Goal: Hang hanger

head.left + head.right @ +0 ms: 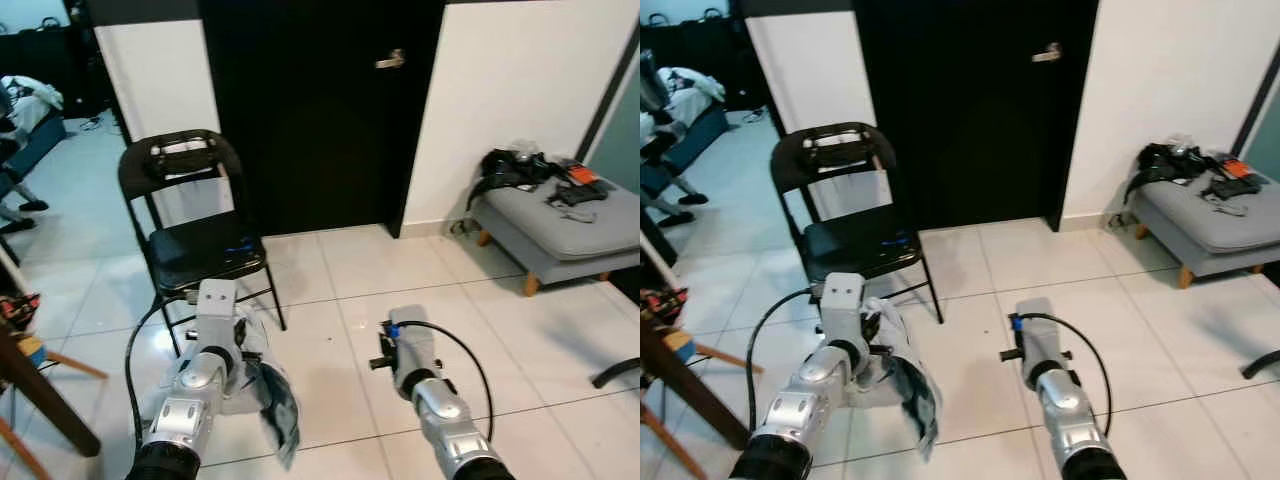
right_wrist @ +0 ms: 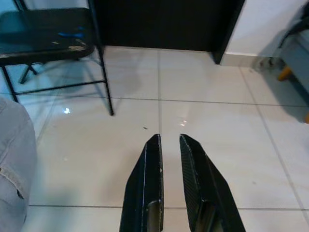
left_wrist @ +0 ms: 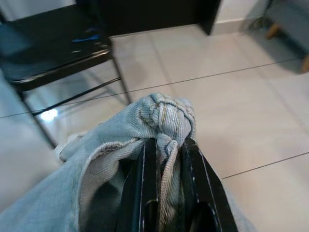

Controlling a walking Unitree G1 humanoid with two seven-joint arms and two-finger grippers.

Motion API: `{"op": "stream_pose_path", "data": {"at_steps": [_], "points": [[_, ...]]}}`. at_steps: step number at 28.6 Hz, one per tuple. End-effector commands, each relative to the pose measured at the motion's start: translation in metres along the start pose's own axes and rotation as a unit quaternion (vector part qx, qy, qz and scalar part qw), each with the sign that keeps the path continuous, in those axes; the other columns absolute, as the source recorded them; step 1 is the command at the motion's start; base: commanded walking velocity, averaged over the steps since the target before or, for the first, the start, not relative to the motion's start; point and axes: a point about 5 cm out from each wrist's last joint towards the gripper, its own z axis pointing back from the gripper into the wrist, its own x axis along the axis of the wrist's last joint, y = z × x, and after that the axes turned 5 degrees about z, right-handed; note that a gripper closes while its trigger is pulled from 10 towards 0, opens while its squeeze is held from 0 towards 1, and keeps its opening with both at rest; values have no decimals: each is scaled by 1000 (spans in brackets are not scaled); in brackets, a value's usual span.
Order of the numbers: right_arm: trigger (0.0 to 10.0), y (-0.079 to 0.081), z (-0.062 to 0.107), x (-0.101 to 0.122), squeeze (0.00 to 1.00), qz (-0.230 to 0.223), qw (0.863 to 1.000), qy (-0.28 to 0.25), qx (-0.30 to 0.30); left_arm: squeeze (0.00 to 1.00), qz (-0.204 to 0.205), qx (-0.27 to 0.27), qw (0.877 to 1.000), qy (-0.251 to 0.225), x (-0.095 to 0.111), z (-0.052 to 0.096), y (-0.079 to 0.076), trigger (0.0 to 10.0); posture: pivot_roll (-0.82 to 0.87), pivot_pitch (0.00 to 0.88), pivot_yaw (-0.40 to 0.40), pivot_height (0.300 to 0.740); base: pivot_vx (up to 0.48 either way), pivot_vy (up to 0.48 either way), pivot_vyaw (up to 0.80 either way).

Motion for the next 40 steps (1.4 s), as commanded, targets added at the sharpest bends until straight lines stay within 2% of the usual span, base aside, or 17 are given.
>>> {"op": "stream_pose_path", "data": {"at_steps": [1, 11, 18, 22, 24, 33, 35, 40], "points": [[10000, 7, -1, 2, 0, -5, 1000, -4, 8, 0, 17, 0, 1000, 8, -2, 1, 2, 10000, -36, 0, 2, 740, 0, 480, 0], [10000, 11, -1, 2, 0, -12, 1000, -4, 15, 0, 9, 1, 1000, 13, -3, 1, 5, 10000, -27, 0, 1, 740, 0, 480, 0], [10000, 13, -2, 4, 0, -5, 1000, -8, 14, 0, -21, 2, 1000, 15, -7, 3, 5, 10000, -24, 0, 2, 740, 0, 0, 0], [10000, 12, -2, 4, 0, -14, 1000, -9, 7, 0, -22, 3, 1000, 11, -6, 3, 5, 10000, -22, 0, 3, 740, 0, 0, 0], [10000, 8, -2, 2, 0, -21, 1000, -1, -11, 0, -22, 3, 1000, 7, -5, 3, 5, 10000, -21, 0, 4, 740, 0, 0, -800], [10000, 5, -2, 0, 0, -22, 1000, 4, -20, 0, -10, 3, 1000, 8, -7, 4, 8, 10000, -16, 0, 14, 740, 0, 0, -800], [10000, 5, -2, 0, 0, -24, 999, 7, -25, 0, -12, 10, 1000, 18, -15, 6, 13, 10000, -16, 0, 17, 740, 0, 0, -800], [10000, 4, -2, -1, 0, -22, 999, 8, -29, 0, -10, 22, 1000, 18, -19, 8, 17, 10000, -15, 0, 15, 740, 0, 0, -800]]}}
